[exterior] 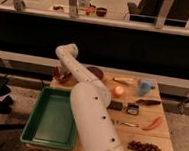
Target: Wipe red bowl with towel
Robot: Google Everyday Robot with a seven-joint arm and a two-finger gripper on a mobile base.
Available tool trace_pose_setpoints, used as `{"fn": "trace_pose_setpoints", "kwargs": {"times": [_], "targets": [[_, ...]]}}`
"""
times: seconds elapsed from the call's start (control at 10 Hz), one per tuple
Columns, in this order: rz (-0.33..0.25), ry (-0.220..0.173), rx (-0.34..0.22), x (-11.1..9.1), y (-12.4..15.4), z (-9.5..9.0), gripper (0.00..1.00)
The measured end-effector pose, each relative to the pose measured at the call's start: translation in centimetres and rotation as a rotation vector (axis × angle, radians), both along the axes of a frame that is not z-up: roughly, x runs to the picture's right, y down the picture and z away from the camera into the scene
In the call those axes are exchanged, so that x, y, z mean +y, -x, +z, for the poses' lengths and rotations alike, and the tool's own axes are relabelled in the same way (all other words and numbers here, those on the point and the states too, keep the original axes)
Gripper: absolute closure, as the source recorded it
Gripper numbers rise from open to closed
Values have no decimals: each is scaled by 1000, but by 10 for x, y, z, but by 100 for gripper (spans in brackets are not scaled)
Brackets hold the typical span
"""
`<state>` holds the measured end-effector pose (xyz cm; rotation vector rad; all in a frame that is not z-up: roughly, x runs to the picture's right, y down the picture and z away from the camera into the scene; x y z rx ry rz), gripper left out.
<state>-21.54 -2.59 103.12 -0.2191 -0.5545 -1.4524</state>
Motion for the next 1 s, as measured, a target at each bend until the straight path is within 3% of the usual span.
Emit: {"fn": "trace_pose_setpoints", "kwargs": {"times": [0.5, 1.0], "targets": [[-8, -14, -30, -5, 20, -17, 99], [-2, -39, 12, -12, 5, -38, 99]]}}
